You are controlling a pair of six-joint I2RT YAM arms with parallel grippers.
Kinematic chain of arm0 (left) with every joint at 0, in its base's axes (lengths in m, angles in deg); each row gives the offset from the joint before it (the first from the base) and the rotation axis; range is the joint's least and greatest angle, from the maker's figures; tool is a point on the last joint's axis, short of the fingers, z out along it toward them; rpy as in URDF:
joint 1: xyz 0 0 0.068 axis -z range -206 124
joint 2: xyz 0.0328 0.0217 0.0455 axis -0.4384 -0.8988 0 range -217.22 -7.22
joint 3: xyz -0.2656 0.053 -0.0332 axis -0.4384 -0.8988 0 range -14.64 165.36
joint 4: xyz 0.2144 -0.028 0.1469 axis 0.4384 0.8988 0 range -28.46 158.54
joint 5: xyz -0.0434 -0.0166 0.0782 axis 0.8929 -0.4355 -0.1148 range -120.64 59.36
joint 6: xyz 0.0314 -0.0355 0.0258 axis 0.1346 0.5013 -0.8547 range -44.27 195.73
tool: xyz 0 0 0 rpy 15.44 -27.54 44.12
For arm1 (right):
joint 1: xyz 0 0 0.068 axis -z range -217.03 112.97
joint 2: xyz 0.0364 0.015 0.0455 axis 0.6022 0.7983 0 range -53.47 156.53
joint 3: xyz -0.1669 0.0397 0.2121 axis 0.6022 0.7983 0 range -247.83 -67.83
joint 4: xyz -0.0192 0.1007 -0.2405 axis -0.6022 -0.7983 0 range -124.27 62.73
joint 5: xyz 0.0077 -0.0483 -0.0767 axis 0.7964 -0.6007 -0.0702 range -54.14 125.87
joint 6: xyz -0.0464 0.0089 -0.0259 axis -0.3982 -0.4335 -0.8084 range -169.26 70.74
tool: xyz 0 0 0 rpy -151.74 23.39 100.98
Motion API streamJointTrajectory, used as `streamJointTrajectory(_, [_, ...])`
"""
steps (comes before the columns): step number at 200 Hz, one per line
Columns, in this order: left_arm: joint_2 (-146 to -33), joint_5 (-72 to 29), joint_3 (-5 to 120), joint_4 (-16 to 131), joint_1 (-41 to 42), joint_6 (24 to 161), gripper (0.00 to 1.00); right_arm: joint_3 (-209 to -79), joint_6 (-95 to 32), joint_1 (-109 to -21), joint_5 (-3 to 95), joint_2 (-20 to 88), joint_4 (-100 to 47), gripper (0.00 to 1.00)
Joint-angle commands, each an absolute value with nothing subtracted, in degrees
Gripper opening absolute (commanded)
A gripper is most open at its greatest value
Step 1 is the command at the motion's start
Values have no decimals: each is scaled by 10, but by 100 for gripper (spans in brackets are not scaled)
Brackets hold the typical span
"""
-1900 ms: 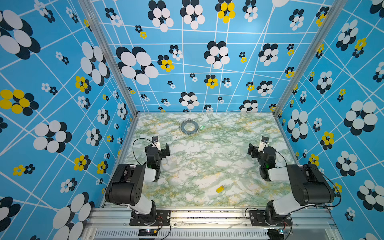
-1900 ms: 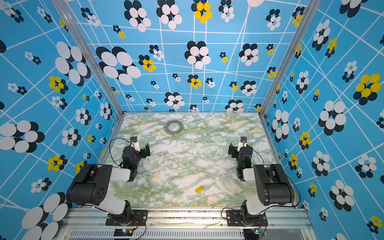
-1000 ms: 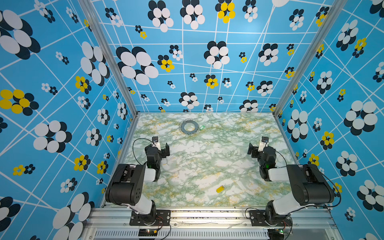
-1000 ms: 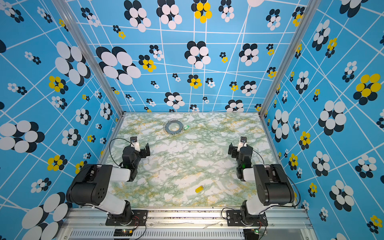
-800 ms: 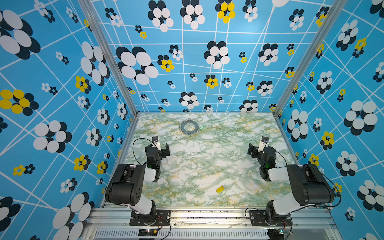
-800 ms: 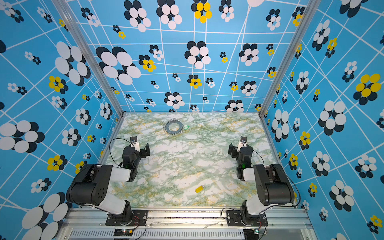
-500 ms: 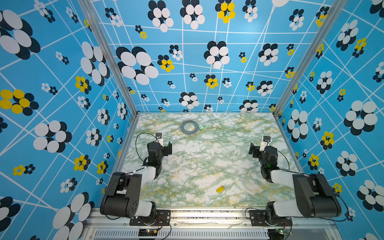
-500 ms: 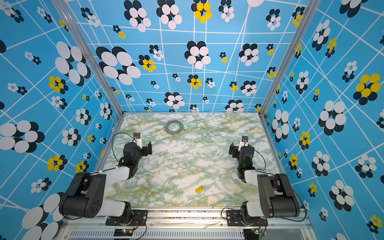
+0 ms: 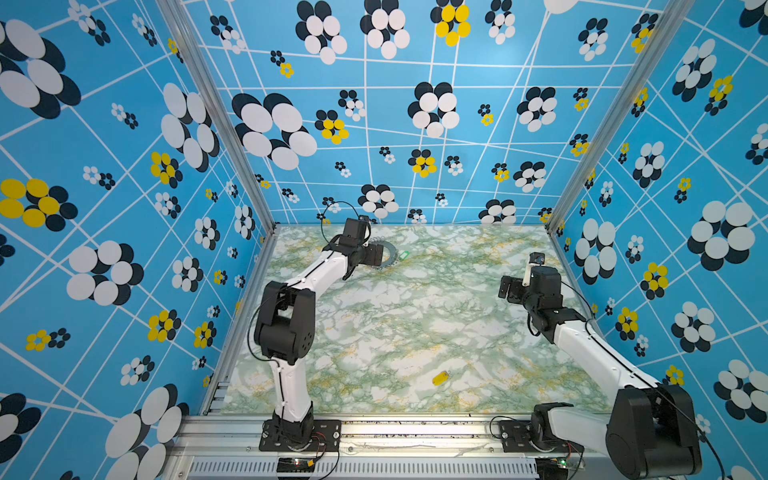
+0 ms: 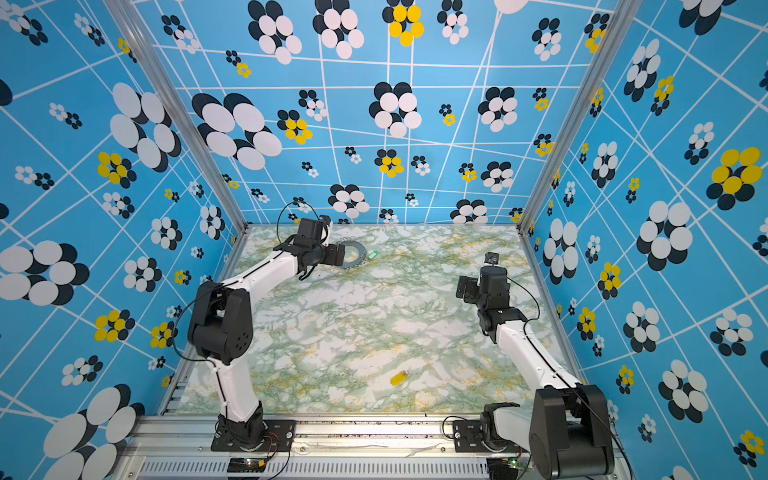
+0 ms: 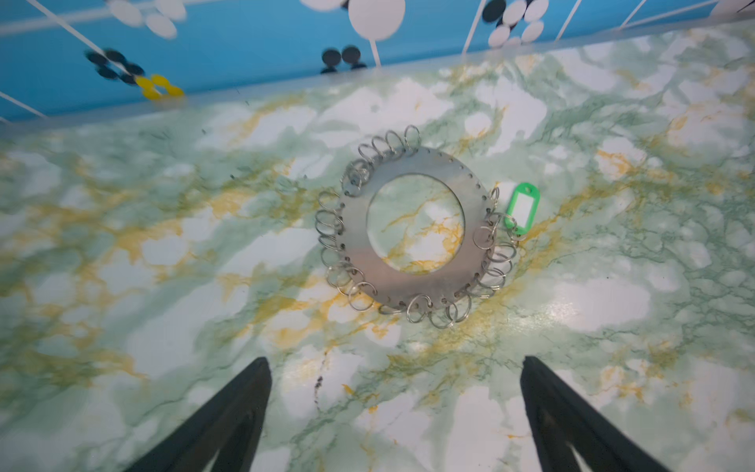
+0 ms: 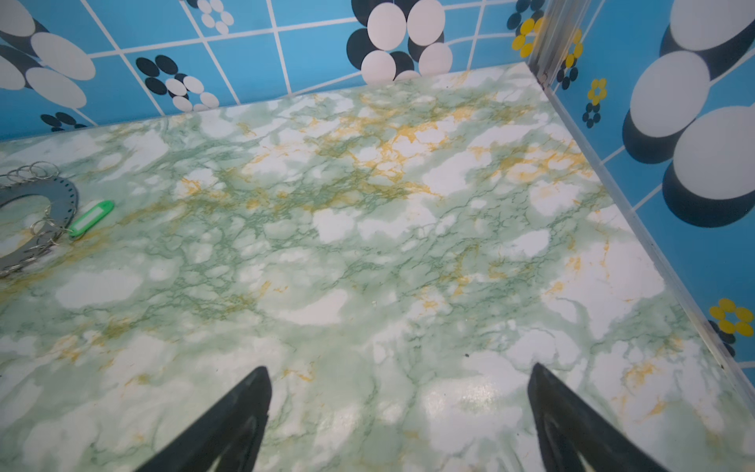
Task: Put the keys on the keyring
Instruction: 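Reach the left gripper forward to the edge of the metal ring plate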
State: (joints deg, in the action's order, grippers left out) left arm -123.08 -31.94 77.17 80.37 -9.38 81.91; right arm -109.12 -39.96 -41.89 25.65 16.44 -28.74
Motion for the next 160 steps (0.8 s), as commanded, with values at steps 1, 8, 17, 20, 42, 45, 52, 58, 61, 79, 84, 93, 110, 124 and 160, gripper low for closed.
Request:
streamJointTrajectory(1, [-1312, -309, 902, 980, -100, 872, 93, -1115, -376, -426, 282, 163, -359, 99])
streamJointTrajectory(8, [-1343, -312, 948, 1013, -101, 882, 91, -1117, -372, -426, 287, 162, -360, 99])
streamJointTrajectory(17, [-1378, -312, 997, 1043, -103, 889, 89, -1119, -369, -428, 292, 162, -360, 99])
streamJointTrajectory(20, [-1388, -313, 1013, 1051, -103, 891, 88, -1120, -367, -429, 293, 163, -361, 99])
streamJointTrajectory(42, [-1465, -327, 1119, 1114, -110, 906, 86, -1130, -366, -432, 303, 167, -373, 99])
streamJointTrajectory(45, [-1476, -328, 1134, 1122, -111, 909, 86, -1132, -365, -432, 303, 167, -374, 99])
streamJointTrajectory(52, [-1498, -327, 1167, 1141, -114, 914, 86, -1134, -366, -432, 305, 167, -378, 99])
streamJointTrajectory(58, [-1516, -328, 1194, 1155, -115, 917, 85, -1136, -366, -432, 306, 167, -380, 99])
streamJointTrajectory(61, [-1524, -329, 1205, 1162, -116, 918, 85, -1137, -366, -432, 307, 166, -381, 99])
streamJointTrajectory(79, [-1565, -335, 1270, 1193, -117, 921, 85, -1138, -366, -432, 311, 165, -385, 99])
streamJointTrajectory(84, [-1576, -338, 1287, 1203, -117, 921, 85, -1140, -366, -432, 313, 166, -386, 99])
streamJointTrajectory(93, [-1594, -341, 1317, 1220, -117, 919, 85, -1142, -367, -432, 316, 166, -389, 99])
streamJointTrajectory(110, [-1620, -355, 1359, 1245, -117, 916, 85, -1149, -366, -432, 320, 168, -394, 99])
streamJointTrajectory(124, [-1626, -361, 1363, 1251, -117, 914, 85, -1154, -364, -432, 323, 168, -399, 99])
streamJointTrajectory(160, [-1635, -379, 1363, 1281, -111, 896, 84, -1165, -363, -432, 327, 169, -407, 99])
